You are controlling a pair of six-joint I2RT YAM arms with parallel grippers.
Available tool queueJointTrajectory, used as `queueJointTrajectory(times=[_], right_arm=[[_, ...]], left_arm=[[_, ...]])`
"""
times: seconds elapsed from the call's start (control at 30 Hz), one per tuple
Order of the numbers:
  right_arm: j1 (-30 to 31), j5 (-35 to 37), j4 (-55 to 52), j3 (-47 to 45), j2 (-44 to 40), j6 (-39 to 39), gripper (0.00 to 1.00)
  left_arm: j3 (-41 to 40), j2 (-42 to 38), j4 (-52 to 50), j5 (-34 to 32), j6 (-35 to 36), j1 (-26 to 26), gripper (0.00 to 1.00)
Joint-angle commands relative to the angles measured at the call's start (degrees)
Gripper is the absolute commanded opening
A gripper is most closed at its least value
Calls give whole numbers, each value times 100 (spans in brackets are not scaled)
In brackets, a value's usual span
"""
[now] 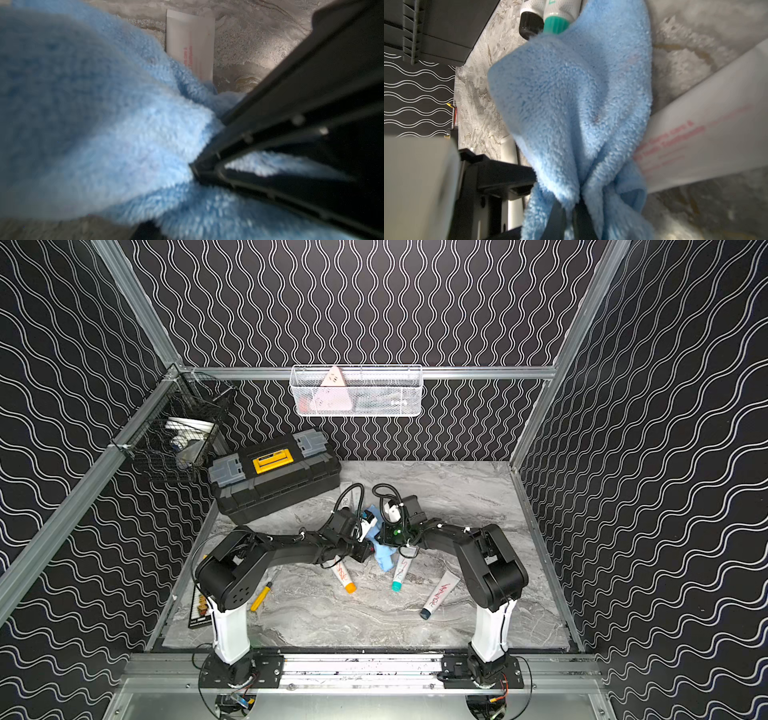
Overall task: Wipe the surface of the toothpaste tube
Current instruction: Wipe the dirt from the toothpaste tube.
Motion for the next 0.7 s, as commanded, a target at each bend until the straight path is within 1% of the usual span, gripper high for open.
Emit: queueJointTrajectory(times=[0.0, 0.13, 0.3, 0.5, 0.67], right_arm=[[71, -431, -727, 21, 97, 150, 0], [71, -393, -867, 123, 288, 129, 0], [-27, -81, -1099, 236, 453, -15, 0], [-526, -69, -1303, 255, 592, -106, 0], [-911, 131, -1370, 335, 706, -181, 0]], left_arm=[[19, 27, -122, -170, -111, 24, 16], [0, 18, -106, -170, -127, 24, 16], [19, 53, -106, -144, -127, 26, 16], [11, 45, -97, -135, -135, 30, 16], [24, 76, -98, -87, -144, 18, 16]])
